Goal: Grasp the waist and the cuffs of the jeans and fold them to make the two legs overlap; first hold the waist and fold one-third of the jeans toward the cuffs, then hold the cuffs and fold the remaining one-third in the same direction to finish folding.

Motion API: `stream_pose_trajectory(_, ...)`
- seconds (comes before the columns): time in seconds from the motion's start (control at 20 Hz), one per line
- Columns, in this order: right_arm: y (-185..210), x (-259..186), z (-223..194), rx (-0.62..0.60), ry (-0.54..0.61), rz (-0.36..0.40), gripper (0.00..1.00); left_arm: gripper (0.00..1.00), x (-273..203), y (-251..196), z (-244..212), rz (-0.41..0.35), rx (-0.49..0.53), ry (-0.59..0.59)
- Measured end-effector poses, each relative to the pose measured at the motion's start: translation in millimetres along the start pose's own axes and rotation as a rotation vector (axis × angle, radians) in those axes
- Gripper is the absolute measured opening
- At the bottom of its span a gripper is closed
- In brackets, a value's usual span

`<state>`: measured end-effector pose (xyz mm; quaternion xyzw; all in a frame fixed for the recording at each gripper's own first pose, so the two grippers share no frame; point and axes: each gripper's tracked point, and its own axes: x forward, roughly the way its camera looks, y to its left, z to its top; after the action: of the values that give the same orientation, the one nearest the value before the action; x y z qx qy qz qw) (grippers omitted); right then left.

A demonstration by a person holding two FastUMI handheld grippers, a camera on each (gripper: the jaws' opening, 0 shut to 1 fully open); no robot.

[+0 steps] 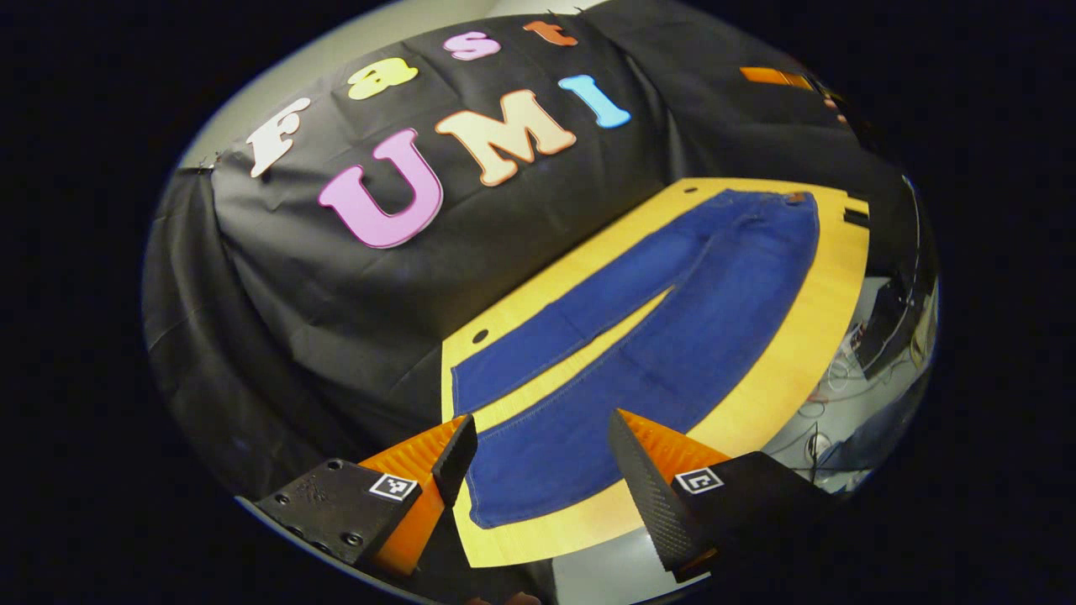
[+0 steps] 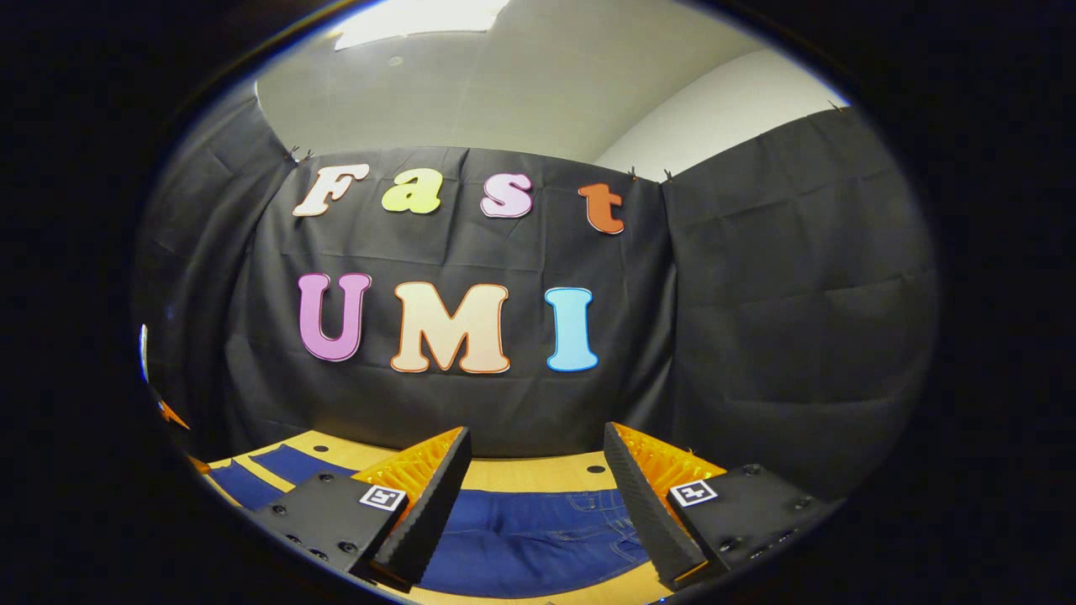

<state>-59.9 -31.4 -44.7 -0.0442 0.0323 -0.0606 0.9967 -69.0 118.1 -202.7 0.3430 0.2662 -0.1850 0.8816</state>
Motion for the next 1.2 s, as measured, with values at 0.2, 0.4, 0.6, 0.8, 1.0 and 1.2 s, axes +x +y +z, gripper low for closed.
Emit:
stream_pose_trajectory(0.2, -2, -9, -5, -0.024, 0.016, -0.017, 0.98, 0.95, 13, -7, -49, -0.058, 0.101, 0.111)
stream_pose_trajectory(0.4, -6, -15, -16, -0.061, 0.051, -0.025, 0.98, 0.96, 22, -10, -93, -0.088, 0.202, 0.206)
stream_pose_trajectory(0.6, -11, -16, -20, -0.077, 0.064, -0.034, 0.99, 0.95, 35, -15, -129, -0.129, 0.286, 0.302)
stream_pose_trajectory(0.8, -13, -16, -25, -0.1, 0.076, -0.039, 0.99, 0.96, 41, -25, -148, -0.175, 0.356, 0.355)
stream_pose_trajectory(1.0, -16, -16, -28, -0.104, 0.083, -0.046, 1.0, 0.94, 56, -24, -149, -0.206, 0.363, 0.353)
stream_pose_trajectory(1.2, -19, -13, -33, -0.102, 0.09, -0.057, 1.0, 0.89, 77, -18, -144, -0.231, 0.437, 0.361)
